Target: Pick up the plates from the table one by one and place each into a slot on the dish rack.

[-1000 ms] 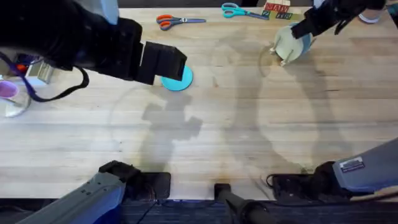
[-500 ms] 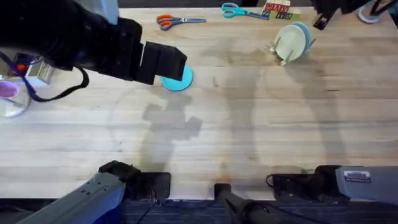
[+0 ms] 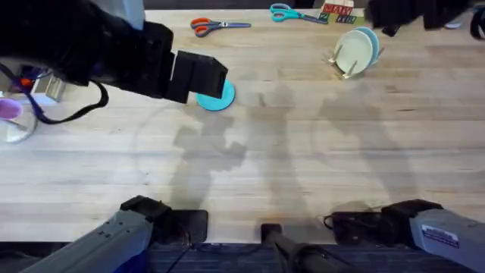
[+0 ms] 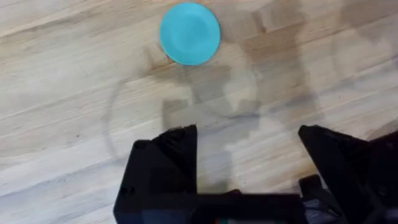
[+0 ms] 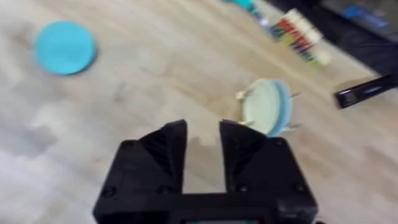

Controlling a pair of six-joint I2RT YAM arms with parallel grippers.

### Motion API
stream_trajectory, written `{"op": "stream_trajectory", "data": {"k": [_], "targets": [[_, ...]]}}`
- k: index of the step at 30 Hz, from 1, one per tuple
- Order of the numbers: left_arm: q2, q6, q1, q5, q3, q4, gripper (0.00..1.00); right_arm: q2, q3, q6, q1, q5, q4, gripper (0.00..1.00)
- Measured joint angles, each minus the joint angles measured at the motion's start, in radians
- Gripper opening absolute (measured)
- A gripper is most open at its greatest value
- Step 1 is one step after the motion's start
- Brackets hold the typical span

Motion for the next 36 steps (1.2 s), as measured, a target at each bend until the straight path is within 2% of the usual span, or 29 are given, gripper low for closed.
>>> {"op": "stream_trajectory", "data": {"k": [3, 6, 7, 8, 9, 17, 36], "targets": [[0.000, 0.000, 0.000, 0.000, 0.000, 0.000, 0.994, -0.023, 0.000, 0.061, 0.045, -0.004, -0.054, 0.433], [0.000, 0.000, 0.000, 0.000, 0.000, 0.000, 0.994, -0.041, 0.000, 0.121, 0.084, -0.007, -0.068, 0.616], [0.000, 0.000, 0.000, 0.000, 0.000, 0.000, 0.993, -0.046, 0.000, 0.141, 0.095, -0.008, -0.068, 0.641], [0.000, 0.000, 0.000, 0.000, 0.000, 0.000, 0.993, -0.060, 0.000, 0.180, 0.123, -0.008, -0.068, 0.962], [0.000, 0.000, 0.000, 0.000, 0.000, 0.000, 0.994, -0.064, 0.000, 0.187, 0.131, -0.008, -0.069, 0.985], [0.000, 0.000, 0.000, 0.000, 0.000, 0.000, 0.994, -0.074, 0.000, 0.216, 0.169, -0.021, -0.113, 0.995], [0.000, 0.000, 0.000, 0.000, 0.000, 0.000, 0.994, -0.074, 0.000, 0.223, 0.170, -0.056, -0.117, 0.995]]}}
